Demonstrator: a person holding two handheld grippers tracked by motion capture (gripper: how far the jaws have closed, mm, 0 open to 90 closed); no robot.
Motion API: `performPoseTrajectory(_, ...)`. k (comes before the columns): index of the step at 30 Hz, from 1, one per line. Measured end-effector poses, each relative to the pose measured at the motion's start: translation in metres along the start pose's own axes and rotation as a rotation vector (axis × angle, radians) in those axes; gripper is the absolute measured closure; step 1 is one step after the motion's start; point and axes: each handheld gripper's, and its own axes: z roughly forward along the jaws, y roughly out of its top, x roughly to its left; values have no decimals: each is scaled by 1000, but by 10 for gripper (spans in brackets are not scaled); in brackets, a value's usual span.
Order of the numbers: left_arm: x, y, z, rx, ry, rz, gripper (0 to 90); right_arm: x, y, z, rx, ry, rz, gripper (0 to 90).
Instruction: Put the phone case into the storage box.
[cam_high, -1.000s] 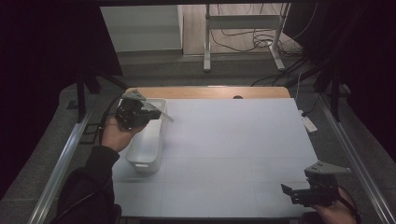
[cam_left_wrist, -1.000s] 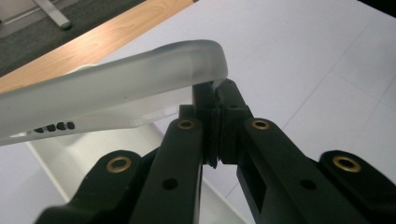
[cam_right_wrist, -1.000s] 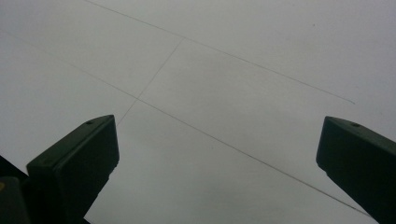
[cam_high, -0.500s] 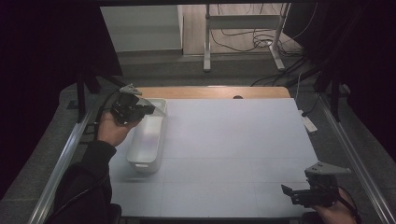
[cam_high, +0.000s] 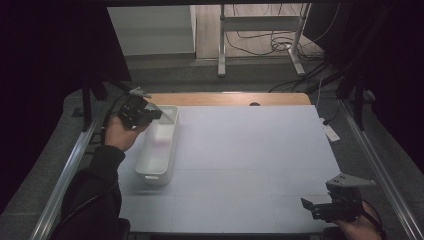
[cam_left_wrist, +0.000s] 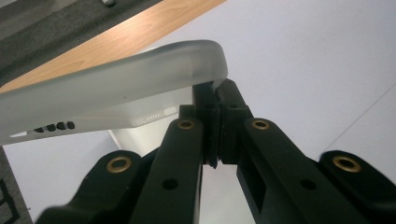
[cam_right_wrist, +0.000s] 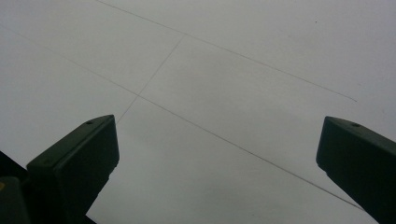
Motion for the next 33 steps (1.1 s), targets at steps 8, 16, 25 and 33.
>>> performPoseTrajectory(8, 5, 1, 10, 24, 18, -13, 880, 0, 0, 0, 3, 1, -2, 0)
performPoseTrajectory(16, 10, 2, 22, 50, 27, -29, 880, 1, 0, 1, 6, 2, -6, 0)
performPoseTrajectory(25, 13, 5, 36, 82, 38, -37, 881, 1, 0, 1, 11, 3, -12, 0)
performPoseTrajectory(33, 15, 6, 48, 100, 33, -46, 880, 1, 0, 1, 15, 5, -16, 0)
